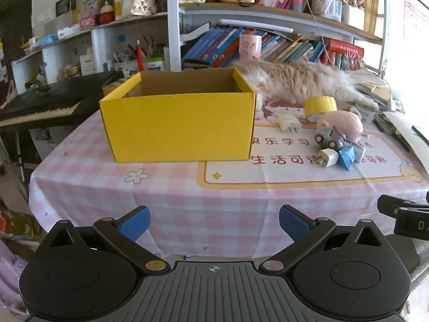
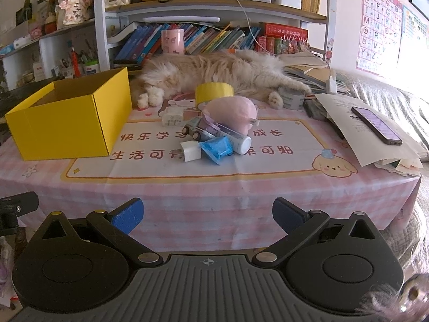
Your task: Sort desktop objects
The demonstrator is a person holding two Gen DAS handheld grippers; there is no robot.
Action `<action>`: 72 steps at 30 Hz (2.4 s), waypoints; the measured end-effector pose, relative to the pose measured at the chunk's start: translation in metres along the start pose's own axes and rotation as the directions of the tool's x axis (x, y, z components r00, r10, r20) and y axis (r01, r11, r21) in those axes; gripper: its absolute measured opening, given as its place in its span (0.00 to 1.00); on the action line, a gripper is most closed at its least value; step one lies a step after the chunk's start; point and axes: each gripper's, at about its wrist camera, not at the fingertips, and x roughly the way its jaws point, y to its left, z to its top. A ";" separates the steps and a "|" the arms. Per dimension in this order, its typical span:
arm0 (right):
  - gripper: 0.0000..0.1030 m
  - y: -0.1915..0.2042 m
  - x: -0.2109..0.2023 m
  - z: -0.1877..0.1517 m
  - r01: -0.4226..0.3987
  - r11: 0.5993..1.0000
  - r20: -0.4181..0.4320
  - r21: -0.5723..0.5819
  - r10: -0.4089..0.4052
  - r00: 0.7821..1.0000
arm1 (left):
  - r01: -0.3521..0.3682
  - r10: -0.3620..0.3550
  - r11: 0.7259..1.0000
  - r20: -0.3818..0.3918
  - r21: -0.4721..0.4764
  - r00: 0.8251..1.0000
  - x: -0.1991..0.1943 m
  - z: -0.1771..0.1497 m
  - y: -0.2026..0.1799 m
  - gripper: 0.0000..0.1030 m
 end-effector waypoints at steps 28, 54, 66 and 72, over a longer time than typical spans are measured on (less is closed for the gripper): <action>1.00 0.007 0.004 0.004 -0.039 0.999 0.002 -0.036 0.040 0.999 | 0.089 -0.089 0.996 0.012 0.016 0.996 0.006 0.004 -0.005 1.00; 1.00 -0.050 0.061 0.046 -0.064 0.997 -0.041 -0.031 0.062 0.997 | 0.186 -0.186 0.977 -0.009 0.104 0.983 0.062 0.046 -0.086 1.00; 0.98 -0.083 0.106 0.088 -0.180 0.981 -0.045 -0.071 0.177 0.983 | 0.149 -0.146 0.980 -0.028 0.129 0.989 0.090 0.073 -0.130 1.00; 0.99 -0.094 0.128 0.097 -0.228 0.969 -0.088 -0.092 0.220 0.972 | 0.107 -0.103 0.987 -0.035 0.121 0.994 0.101 0.080 -0.145 1.00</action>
